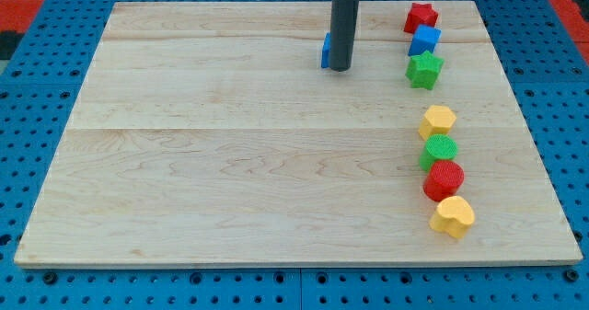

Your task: Move the blue triangle towards top left

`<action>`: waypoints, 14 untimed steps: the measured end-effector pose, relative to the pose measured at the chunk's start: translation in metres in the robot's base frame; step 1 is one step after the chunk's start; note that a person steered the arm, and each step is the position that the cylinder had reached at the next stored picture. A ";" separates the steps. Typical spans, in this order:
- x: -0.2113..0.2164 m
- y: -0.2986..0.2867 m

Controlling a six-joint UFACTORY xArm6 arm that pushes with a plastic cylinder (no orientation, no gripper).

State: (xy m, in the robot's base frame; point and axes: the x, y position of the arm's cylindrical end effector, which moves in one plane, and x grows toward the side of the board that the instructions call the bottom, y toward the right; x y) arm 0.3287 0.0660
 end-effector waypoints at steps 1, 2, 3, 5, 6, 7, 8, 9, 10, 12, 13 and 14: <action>-0.002 0.021; -0.015 0.040; -0.028 0.033; -0.032 -0.026; -0.027 -0.043; -0.010 -0.043; 0.005 -0.051; 0.020 -0.059; 0.031 -0.065; 0.039 -0.119; 0.039 -0.146; 0.028 -0.163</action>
State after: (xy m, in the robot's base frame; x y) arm 0.3565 -0.0966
